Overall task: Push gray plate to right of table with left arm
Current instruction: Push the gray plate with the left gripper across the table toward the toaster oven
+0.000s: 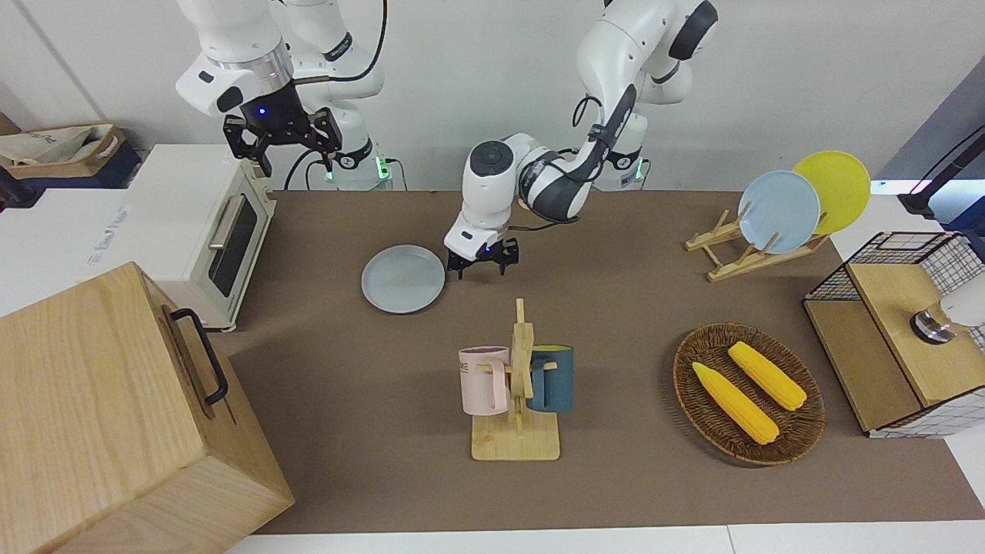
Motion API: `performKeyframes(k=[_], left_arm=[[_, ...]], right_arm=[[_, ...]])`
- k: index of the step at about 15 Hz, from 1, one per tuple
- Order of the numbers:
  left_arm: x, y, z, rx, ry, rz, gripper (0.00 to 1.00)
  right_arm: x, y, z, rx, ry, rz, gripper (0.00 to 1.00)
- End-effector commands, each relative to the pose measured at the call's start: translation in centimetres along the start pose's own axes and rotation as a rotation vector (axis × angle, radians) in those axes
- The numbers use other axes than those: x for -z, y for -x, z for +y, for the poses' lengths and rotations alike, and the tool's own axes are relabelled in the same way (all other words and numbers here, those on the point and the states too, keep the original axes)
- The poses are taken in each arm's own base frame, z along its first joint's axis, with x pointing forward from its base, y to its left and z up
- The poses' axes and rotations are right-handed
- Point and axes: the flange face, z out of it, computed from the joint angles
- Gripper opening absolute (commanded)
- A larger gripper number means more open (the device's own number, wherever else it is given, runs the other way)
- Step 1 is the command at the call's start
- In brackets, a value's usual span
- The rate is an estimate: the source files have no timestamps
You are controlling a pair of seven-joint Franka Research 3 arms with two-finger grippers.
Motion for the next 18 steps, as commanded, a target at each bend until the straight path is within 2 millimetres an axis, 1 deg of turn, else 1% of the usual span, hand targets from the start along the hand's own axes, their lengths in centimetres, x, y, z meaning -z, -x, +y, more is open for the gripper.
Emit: performKeyframes(k=[1,4,7,10,11,12,13,15,18], left_arm=[[3.2,-1.4,-3.7,-0.028,-0.006,-0.052,0.99],[4.9,-3.0,-7.1,-0.043,-0.02,-0.087,0.99],[7.1,-4.7,-11.4,-0.06,-0.01,-0.131,0.99],[10.3,-6.0,-16.0,-0.087,0.02,-0.156,0.99],[11.3,-6.0,-16.9,-0.087,0.028,-0.157,0.99],[12.1,-6.1,-17.5,-0.081,0.039,-0.149,0.99],[12.5,-6.1,-17.8,-0.079,0.043,-0.142,0.99],[12.5,-5.9,-17.5,-0.076,0.034,-0.138,0.99],[12.6,-6.1,-17.6,-0.069,0.032,-0.133,0.99]], right_arm=[[0.3,0.4,0.2,-0.001,-0.007,-0.004,0.983],[0.3,0.4,0.2,-0.001,-0.007,-0.004,0.983],[0.3,0.4,0.2,-0.001,-0.007,-0.005,0.983],[0.3,0.4,0.2,-0.003,-0.007,-0.005,0.983],[0.3,0.4,0.2,-0.003,-0.007,-0.004,0.983],[0.3,0.4,0.2,-0.003,-0.007,-0.005,0.983],[0.3,0.4,0.3,-0.003,-0.008,-0.004,0.983],[0.3,0.4,0.2,-0.003,-0.007,-0.004,0.983],[0.3,0.4,0.3,-0.003,-0.008,-0.005,0.983]])
